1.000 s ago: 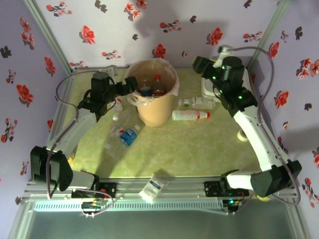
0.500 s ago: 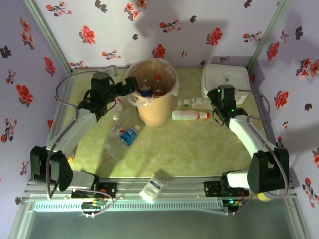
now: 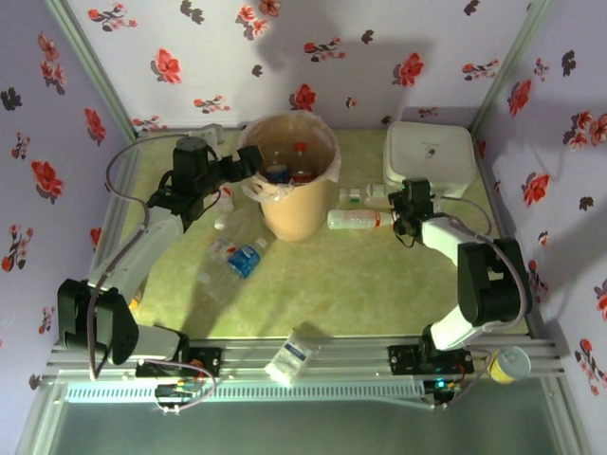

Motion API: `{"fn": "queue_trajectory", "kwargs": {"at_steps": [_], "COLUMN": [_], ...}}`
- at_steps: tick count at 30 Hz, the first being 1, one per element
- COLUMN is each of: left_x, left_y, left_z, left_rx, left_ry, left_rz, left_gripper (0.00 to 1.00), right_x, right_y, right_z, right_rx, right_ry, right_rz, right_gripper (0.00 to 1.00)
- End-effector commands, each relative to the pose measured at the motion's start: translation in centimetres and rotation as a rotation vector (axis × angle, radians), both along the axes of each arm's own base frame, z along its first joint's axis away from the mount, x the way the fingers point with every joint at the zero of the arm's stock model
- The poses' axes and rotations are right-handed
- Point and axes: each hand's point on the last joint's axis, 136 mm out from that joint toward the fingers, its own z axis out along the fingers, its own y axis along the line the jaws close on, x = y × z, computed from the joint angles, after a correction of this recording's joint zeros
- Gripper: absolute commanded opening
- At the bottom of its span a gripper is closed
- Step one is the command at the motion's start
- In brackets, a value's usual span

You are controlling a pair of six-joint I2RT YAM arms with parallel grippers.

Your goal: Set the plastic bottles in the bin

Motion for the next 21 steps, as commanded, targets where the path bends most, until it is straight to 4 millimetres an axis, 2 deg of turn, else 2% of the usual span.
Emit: {"fn": "queue_trajectory", "kwargs": {"at_steps": [1, 6, 11, 21], "left_x": [-0.5, -0.4, -0.4, -0.3], "left_y": [-0.2, -0.2, -0.2, -0.2], "left_z": [1.1, 1.1, 0.7, 0.3], "left_rx": [-0.019, -0.020, -0.022, -0.024], "left_ry": [-0.023, -0.022, -0.019, -0.012], "left_rz": [-0.015, -0.014, -0.011, -0.006], "left_gripper": [0.98, 0.98, 0.99, 0.99], "right_x": [0.3, -0.3, -1.0, 0.3], "right_y": [0.3, 0.6, 1.1, 2.8], "right_z": [-0.3, -0.7, -2.0, -3.6], "right_rx": [0.066, 0.090, 0.141, 0.199], "right_ry": [-0.021, -0.011, 0.002, 0.022], "right_rz": [-0.033, -0.030, -0.039, -0.013], "right_gripper": [0.58, 0.58, 0.58, 0.58]}}
